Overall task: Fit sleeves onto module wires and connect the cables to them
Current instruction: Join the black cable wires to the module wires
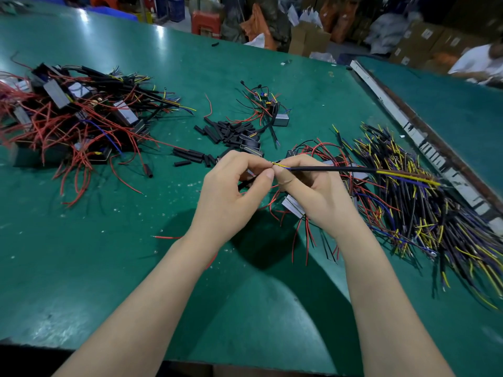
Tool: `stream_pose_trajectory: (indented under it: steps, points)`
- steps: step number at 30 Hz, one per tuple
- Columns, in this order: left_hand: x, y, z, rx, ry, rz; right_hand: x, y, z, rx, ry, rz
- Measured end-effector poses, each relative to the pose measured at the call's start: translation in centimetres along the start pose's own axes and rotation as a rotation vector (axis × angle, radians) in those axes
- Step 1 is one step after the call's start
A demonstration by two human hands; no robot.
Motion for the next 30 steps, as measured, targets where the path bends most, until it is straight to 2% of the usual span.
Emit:
stream_pose_trajectory:
  steps: [5,10,18,24,30]
  points:
    - [0.1,-0.4,-0.1,-0.086,0.014,-0.066,-0.2,-0.4,0.0,0.010,-0.017,-0.037]
    - [0.1,-0.6,0.2,-0.093,-0.014,-0.064,-0.2,-0.2,-0.3,0.025,-0.025,-0.021]
    - [0.1,-1.2,0.3,-0.213,-0.044,-0.159,-0.4,-0.1,-0.1,0.092,-0.045,0.018]
    - [0.1,-1.0,0.2,-0.167,-0.051,-0.120,-0.3,0.0,0.0,0.050,-0.062,0.004]
    - [0.1,-0.2,0.3,-0.063,-0.053,0.020,-0.3,-0.1,0.0,0.024,-0.061,0.010]
Point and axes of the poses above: each hand's wrist, its own x-axis towards the middle knuckle, its own z-axis out of the palm, y = z × x, the point moved 7 cm from there along x, towards the middle knuckle
